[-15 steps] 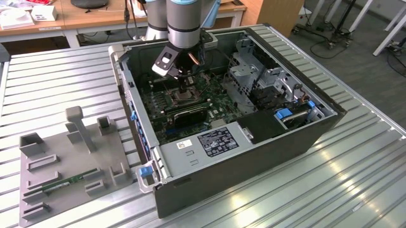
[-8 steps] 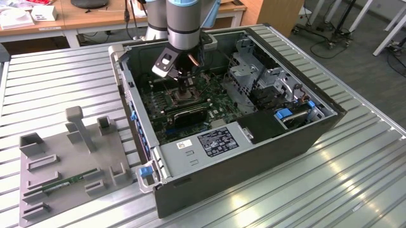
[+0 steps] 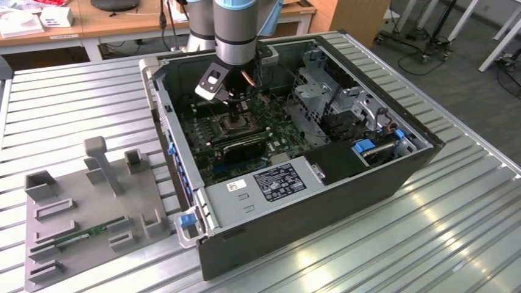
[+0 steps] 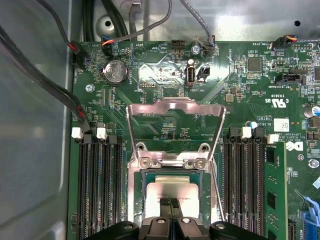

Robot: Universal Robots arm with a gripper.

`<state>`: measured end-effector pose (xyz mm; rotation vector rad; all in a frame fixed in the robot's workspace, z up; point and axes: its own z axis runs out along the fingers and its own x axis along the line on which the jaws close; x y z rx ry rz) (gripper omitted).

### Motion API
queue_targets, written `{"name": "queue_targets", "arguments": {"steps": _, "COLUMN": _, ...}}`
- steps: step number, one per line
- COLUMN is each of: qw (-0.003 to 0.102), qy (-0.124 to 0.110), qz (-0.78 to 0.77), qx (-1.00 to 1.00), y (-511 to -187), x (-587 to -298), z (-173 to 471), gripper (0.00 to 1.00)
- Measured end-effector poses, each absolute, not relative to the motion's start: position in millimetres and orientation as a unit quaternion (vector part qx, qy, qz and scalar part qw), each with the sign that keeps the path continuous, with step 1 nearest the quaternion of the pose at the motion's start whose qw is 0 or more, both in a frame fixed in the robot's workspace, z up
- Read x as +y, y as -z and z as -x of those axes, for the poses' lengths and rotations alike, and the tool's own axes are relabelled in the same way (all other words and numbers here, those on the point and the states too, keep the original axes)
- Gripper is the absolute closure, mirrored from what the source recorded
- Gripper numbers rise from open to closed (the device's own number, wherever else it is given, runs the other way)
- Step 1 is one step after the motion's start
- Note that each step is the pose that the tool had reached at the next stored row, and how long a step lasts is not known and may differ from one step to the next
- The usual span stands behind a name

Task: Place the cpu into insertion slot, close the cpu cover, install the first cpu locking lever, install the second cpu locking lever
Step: 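Place the cpu into insertion slot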

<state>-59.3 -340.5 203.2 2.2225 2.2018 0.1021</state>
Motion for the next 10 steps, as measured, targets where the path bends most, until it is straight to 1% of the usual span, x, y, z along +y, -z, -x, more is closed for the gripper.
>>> {"name": "queue_targets", "arguments": {"steps": 10, "qw": 0.006, "qy": -0.032, "qz": -0.710, "qx": 0.703, "y": -198.3, "x": -340.6, "z": 59.4, "gripper": 0.89}}
